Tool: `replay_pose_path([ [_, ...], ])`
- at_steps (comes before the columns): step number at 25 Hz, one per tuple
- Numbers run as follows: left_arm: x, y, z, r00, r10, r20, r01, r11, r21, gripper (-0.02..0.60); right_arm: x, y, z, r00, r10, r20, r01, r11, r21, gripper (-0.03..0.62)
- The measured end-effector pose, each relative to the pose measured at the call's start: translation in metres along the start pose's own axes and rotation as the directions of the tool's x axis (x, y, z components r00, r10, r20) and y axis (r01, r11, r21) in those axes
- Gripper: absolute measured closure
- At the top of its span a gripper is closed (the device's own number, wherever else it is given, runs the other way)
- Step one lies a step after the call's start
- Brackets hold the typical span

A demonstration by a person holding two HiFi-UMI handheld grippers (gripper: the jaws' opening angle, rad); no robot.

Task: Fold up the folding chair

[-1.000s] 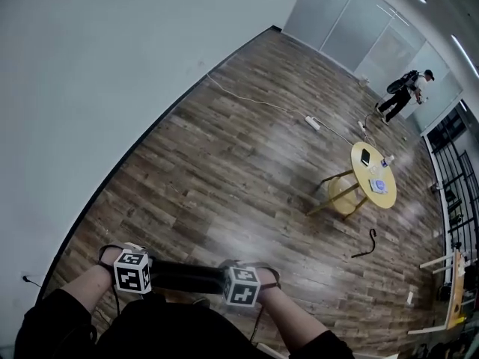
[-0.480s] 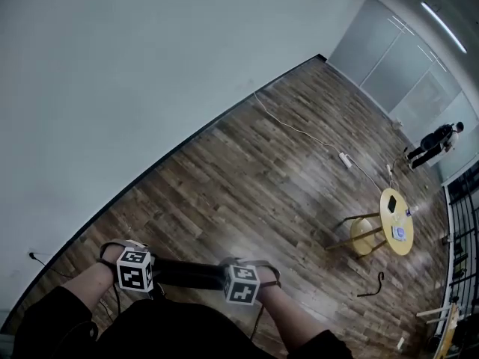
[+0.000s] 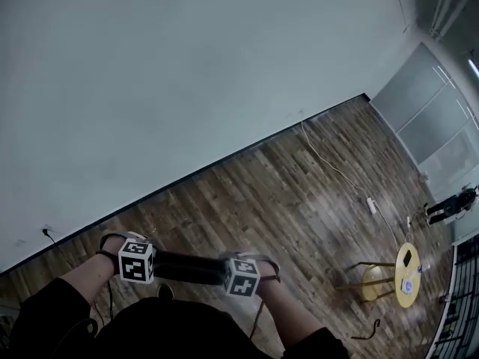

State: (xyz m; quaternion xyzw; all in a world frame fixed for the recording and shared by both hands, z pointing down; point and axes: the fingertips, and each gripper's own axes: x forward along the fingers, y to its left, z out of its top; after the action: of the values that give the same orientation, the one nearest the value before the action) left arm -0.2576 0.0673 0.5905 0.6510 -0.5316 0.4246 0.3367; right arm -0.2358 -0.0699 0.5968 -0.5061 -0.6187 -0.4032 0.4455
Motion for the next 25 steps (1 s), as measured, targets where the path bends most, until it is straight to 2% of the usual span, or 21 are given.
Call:
replay_pose_path([
  [6, -0.021, 0.014, -0.057, 0.998, 0.068, -0.019, -0.070, 0.986, -0.149, 0.534, 0.026, -0.038, 0.056, 0.999, 0.045, 0.002, -0.044, 0.988, -0.149, 0.548],
  [12, -0.040, 0.023, -0.099, 0.992, 0.117, -0.043, -0.125, 0.946, -0.300, 0.534, 0.042, -0.071, 0.103, 0.995, 0.104, -0.003, -0.100, 0.948, -0.301, 0.548],
  [17, -0.053, 0.032, -0.124, 0.986, 0.151, -0.077, -0.169, 0.883, -0.439, 0.532, 0.053, -0.098, 0.141, 0.983, 0.181, 0.002, -0.163, 0.889, -0.427, 0.548],
  [21, -0.058, 0.037, -0.138, 0.981, 0.172, -0.095, -0.195, 0.818, -0.542, 0.534, 0.061, -0.118, 0.163, 0.974, 0.227, -0.011, -0.199, 0.830, -0.521, 0.548],
  [25, -0.064, 0.046, -0.154, 0.975, 0.194, -0.110, -0.220, 0.762, -0.609, 0.533, 0.069, -0.137, 0.186, 0.967, 0.254, -0.031, -0.223, 0.777, -0.589, 0.548],
])
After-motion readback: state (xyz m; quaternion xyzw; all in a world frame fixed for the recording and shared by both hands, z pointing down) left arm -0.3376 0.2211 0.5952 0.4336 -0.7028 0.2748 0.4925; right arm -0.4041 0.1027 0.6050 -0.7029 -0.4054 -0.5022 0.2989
